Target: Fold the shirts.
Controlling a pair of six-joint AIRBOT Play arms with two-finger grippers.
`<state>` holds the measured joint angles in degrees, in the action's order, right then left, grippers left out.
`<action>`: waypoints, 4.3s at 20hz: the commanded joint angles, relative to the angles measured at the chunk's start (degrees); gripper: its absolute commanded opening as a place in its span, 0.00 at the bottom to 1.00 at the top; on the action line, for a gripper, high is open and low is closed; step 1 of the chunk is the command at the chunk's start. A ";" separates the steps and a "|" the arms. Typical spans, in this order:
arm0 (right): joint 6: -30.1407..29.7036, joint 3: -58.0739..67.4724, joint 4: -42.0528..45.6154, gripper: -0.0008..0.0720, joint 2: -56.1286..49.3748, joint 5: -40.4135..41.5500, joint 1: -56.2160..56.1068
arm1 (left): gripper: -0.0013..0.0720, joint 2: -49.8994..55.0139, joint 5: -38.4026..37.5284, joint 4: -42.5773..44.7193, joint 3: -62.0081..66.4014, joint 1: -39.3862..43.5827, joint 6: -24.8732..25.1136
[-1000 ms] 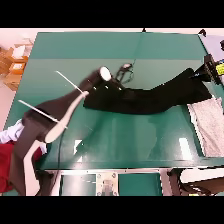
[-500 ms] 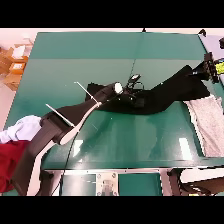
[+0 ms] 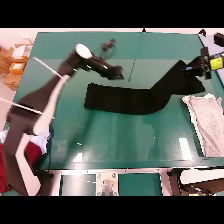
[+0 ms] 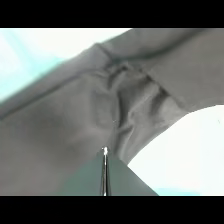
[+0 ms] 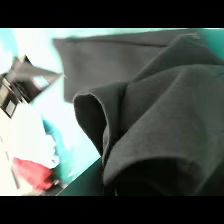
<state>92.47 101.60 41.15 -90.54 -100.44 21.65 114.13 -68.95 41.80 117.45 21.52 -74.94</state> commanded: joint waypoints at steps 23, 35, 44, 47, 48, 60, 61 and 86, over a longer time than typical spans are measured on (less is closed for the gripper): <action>1.40 -3.17 10.71 0.76 -12.85 24.52 -24.26 | 0.06 -11.15 -26.27 -0.24 0.26 -27.80 4.96; -15.52 -31.30 -14.36 0.76 -14.25 39.74 -22.80 | 0.06 -11.15 -26.03 -0.26 0.26 -27.80 4.46; -15.04 -11.17 -22.25 0.04 -1.77 32.06 -14.93 | 0.06 -11.15 -26.14 -0.26 0.24 -27.80 4.44; -7.48 0.15 -18.51 0.04 2.80 28.04 -4.52 | 0.06 -11.15 -26.16 -0.26 0.24 -27.80 4.33; -4.76 2.71 -15.72 0.04 3.50 26.75 -1.11 | 0.06 -11.15 -26.14 -0.26 0.24 -27.80 4.26; 0.79 5.70 1.57 0.04 4.07 23.08 30.97 | 0.06 -11.15 -26.05 -0.26 0.24 -27.80 2.95; 0.79 5.70 1.57 0.03 4.09 21.66 31.95 | 0.06 -11.15 -26.08 -0.26 0.20 -27.80 2.97; 13.42 4.87 7.85 0.03 5.57 11.93 36.11 | 0.06 -11.15 -27.19 -0.28 -3.43 -27.80 2.99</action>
<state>102.06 106.61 43.48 -85.71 -80.49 55.99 103.02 -95.64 41.50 114.04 -6.26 -71.99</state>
